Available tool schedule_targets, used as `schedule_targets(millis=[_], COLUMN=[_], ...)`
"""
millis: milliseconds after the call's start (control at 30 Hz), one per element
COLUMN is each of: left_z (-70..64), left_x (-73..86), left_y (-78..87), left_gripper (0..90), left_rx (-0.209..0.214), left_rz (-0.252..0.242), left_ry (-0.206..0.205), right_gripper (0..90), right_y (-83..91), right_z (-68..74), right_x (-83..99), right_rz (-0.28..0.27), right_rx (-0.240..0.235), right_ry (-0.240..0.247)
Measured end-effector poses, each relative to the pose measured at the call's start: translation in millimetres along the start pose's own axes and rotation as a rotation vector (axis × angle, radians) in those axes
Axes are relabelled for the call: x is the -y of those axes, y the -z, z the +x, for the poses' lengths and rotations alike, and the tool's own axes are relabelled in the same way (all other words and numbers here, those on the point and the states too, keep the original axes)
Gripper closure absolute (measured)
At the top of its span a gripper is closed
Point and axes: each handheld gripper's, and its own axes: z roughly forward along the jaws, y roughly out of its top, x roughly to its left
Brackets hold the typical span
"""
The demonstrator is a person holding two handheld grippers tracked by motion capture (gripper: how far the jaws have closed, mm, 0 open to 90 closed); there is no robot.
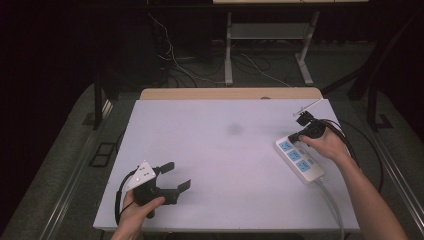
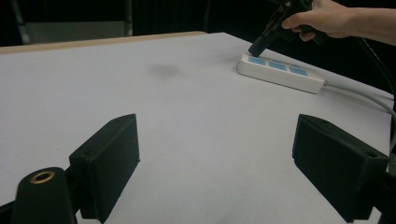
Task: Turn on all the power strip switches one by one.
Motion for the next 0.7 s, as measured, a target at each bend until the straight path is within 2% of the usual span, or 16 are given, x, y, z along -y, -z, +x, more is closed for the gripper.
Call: schedule_targets(millis=[67, 167, 333, 533, 700], left_z=[0.9, 1.3, 1.1, 0.2, -0.3], left_x=[0.3, 0.1, 0.2, -0.1, -0.4], left_y=[-0.3, -1.0, -2.3, -2.1, -2.2], left_gripper=[13.1, 13.1, 13.1, 13.1, 13.1], left_rx=[-0.002, -0.001, 0.003, 0.004, 0.005], left_rz=[0.0, 0.002, 0.003, -0.001, -0.003], left_ry=[0.002, 0.002, 0.002, 0.002, 0.003], right_gripper=[90.0, 90.0, 90.0, 87.4, 79.1], right_y=[1.5, 1.4, 9.1, 19.7, 30.9], right_z=[-0.7, 1.3, 4.5, 8.1, 13.3], right_x=[0.3, -0.1, -2.8, 0.2, 1.3], right_rz=[-0.009, -0.007, -0.058, -0.08, -0.113], right_rx=[-0.014, -0.009, -0.031, -0.031, -0.032], right_ry=[-0.019, -0.006, -0.016, -0.019, -0.024])
